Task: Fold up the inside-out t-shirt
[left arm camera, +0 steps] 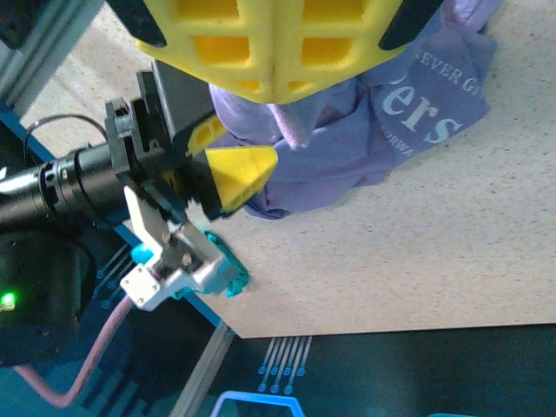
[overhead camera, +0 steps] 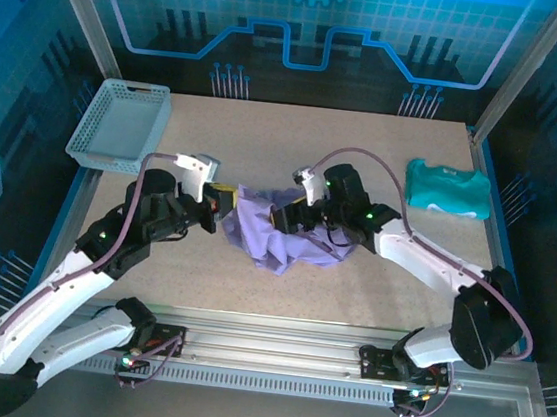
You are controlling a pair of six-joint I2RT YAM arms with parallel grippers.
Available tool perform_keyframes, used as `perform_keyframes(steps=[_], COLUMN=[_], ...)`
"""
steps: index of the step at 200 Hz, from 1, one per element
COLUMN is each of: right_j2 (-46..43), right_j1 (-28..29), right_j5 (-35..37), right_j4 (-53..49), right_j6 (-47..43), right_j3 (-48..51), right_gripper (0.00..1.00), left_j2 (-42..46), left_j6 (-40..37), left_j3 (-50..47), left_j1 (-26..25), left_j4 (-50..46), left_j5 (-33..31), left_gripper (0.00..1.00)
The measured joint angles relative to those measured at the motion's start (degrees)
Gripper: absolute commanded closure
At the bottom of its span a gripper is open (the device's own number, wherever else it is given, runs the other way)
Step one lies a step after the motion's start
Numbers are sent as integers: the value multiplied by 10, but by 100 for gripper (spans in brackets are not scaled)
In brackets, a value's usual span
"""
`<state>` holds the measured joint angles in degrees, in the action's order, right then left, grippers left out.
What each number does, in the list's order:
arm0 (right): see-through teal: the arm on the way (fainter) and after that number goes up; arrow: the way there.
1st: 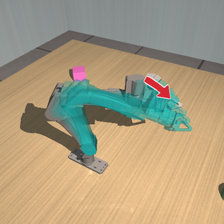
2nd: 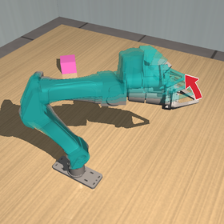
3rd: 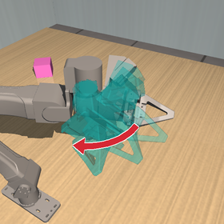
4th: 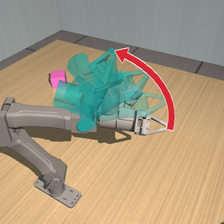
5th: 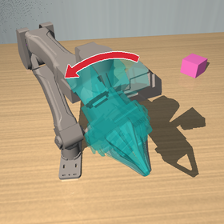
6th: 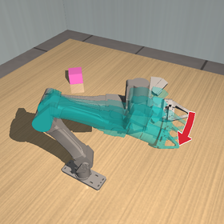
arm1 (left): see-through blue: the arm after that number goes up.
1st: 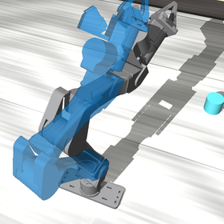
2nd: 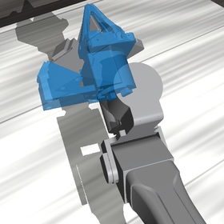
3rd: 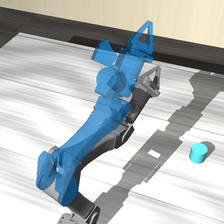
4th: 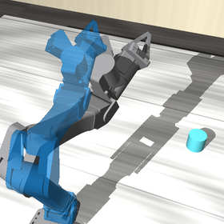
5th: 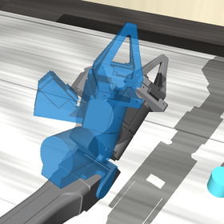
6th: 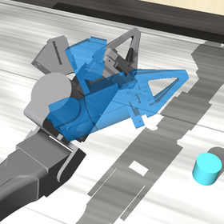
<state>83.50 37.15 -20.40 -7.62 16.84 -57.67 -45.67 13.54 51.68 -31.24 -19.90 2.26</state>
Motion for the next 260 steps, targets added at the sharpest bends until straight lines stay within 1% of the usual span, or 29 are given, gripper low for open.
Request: perform_keyframes(steps=[12, 26, 43, 62, 76, 89, 103, 121, 129, 144, 157, 169, 183, 209, 223, 236, 260], right_j2=[18, 40, 59, 67, 67, 67, 64, 50, 42, 24, 10, -5, -20, -45, -62, -77, -81], right_j1=[9, 29, 51, 63, 65, 66, 68, 71, 71, 71, 71, 71, 72, 109, 130, 137, 137], right_j5=[-24, -42, -43, -29, -7, 15, 40, 73, 85, 109, 125, 123, 94, 56, 49, 57, 124], right_j4=[15, 33, 52, 67, 77, 88, 94, 96, 95, 83, 75, 71, 49, -13, -37, -53, -86], right_j6=[6, 17, 30, 48, 55, 59, 61, 54, 48, 33, 19, -1, -35, -102, -115, -113, -69], right_j3=[0, -3, -10, -11, -11, -11, -11, -8, -5, -4, -2, 5, 8, 21, 49, 88, 134], right_gripper=[40, 55, 71, 84, 90, 93, 94, 89, 89, 93, 95, 94, 94, 94, 94, 92, 89], left_j2=[0, 0, 0, 3, 8, 15, 22, 25, 25, 23, 19, 18, 18, 14, 19, 34, 83], left_j6=[0, 2, 8, 16, 20, 24, 29, 33, 37, 43, 45, 45, 45, 63, 87, 117, 183], left_j3=[4, 10, 17, 19, 19, 18, 17, 11, 7, 2, 2, 2, 2, -2, -28, -76, -171], left_j1=[0, 0, 2, 10, 18, 23, 27, 29, 29, 29, 29, 29, 30, 30, 30, 30, 30], left_j4=[-8, -15, -26, -39, -43, -43, -39, -20, -9, 0, 4, 5, 0, -46, -56, -60, -80], left_j5=[-21, -49, -82, -104, -106, -98, -72, -23, -2, 22, 26, 26, 24, 27, 52, 79, 98], left_gripper=[100, 100, 100, 100, 100, 100, 100, 100, 100, 100, 100, 100, 100, 100, 100, 100, 100])
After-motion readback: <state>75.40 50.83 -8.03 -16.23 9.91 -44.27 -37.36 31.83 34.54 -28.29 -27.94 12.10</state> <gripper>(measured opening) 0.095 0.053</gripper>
